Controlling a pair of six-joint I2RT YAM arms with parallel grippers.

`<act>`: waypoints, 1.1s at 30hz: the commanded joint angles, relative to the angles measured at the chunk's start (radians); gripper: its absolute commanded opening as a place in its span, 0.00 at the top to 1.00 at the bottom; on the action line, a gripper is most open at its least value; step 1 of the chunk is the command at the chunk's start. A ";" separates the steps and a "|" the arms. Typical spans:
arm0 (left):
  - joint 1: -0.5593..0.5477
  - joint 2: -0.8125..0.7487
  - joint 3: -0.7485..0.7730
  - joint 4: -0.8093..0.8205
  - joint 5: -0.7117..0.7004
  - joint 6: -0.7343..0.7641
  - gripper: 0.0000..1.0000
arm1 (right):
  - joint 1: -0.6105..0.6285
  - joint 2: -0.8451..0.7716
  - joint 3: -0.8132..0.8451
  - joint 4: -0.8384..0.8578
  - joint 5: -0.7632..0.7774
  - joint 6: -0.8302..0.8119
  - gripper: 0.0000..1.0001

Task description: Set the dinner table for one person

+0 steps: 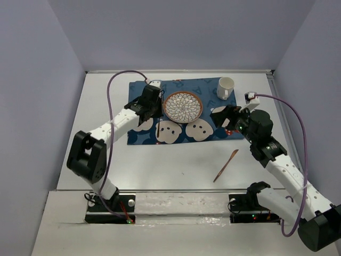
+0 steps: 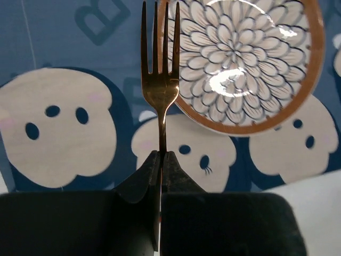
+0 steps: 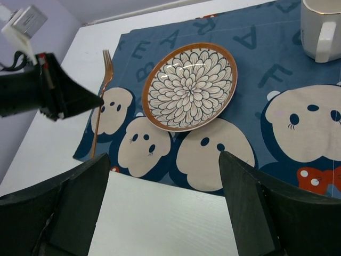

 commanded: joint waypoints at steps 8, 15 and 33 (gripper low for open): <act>0.174 0.366 0.354 -0.031 -0.020 0.075 1.00 | -0.003 0.009 -0.022 0.044 -0.041 -0.008 0.12; 0.196 0.451 0.415 -0.060 -0.038 0.093 1.00 | -0.003 0.035 -0.030 0.054 -0.062 -0.006 0.12; 0.220 0.518 0.389 -0.060 -0.028 0.084 0.73 | -0.003 0.046 -0.024 0.047 -0.059 -0.005 0.07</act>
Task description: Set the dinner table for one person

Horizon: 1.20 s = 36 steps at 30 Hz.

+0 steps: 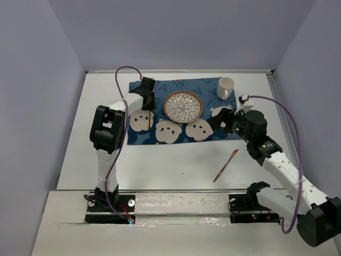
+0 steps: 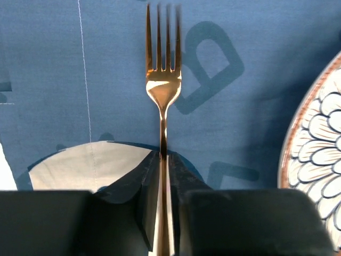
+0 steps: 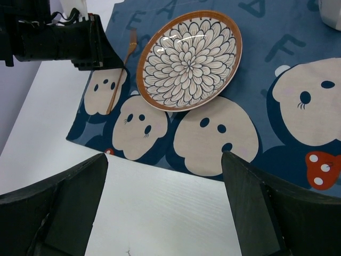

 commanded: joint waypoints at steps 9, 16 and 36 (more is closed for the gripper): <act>0.015 -0.059 -0.016 0.009 0.002 -0.008 0.36 | -0.003 -0.047 0.016 -0.112 0.122 0.042 0.06; -0.014 -0.402 -0.125 0.099 0.105 -0.075 0.04 | -0.003 -0.120 -0.122 -0.299 0.392 0.166 0.04; -0.298 -1.496 -0.797 0.185 0.181 -0.033 0.01 | -0.003 -0.064 -0.144 -0.661 0.226 0.444 0.40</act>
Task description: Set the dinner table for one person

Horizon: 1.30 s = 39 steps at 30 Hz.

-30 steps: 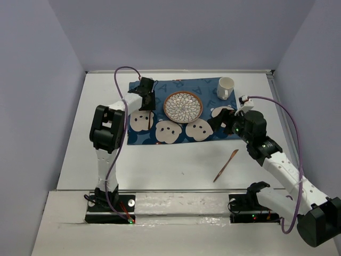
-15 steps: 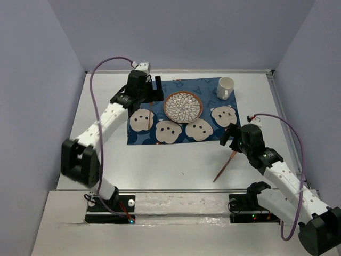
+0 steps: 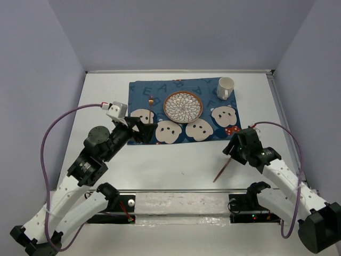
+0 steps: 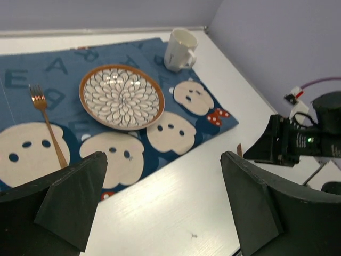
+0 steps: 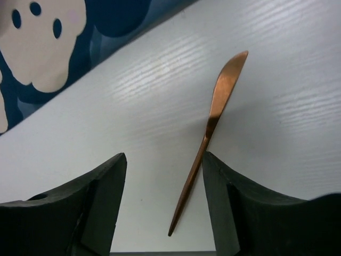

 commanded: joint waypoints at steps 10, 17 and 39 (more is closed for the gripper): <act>0.000 -0.198 -0.113 0.015 0.124 0.064 0.01 | 0.018 0.199 -0.003 -0.116 -0.161 0.171 0.42; -0.029 -0.234 -0.110 0.008 0.101 0.070 0.01 | 0.036 0.296 -0.014 -0.094 -0.166 0.208 0.45; -0.055 -0.202 -0.106 -0.008 0.036 0.075 0.01 | 0.177 0.295 0.359 -0.282 0.087 0.090 1.00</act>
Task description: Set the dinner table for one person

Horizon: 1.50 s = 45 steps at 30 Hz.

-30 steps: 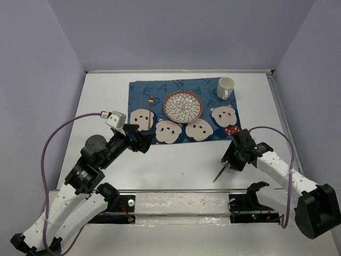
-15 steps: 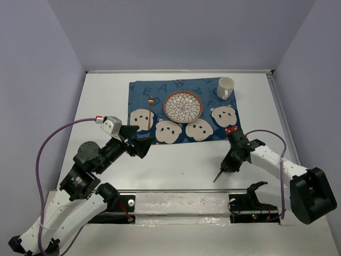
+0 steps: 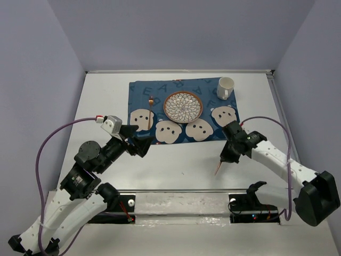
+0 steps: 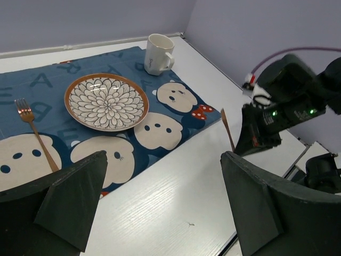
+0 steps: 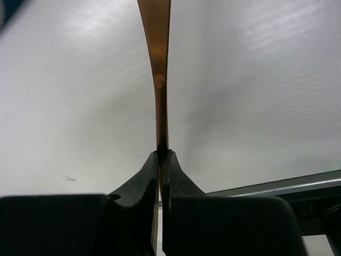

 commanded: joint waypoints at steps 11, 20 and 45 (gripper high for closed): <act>0.075 0.055 0.007 0.035 -0.039 0.013 0.01 | 0.006 0.509 0.598 0.259 0.188 -0.725 1.00; 0.125 0.087 0.005 0.038 -0.026 0.012 0.01 | -0.143 0.783 0.841 0.253 -0.006 -0.866 1.00; 0.184 0.135 0.001 0.051 0.008 0.012 0.01 | -0.235 0.998 1.054 0.141 -0.003 -0.863 1.00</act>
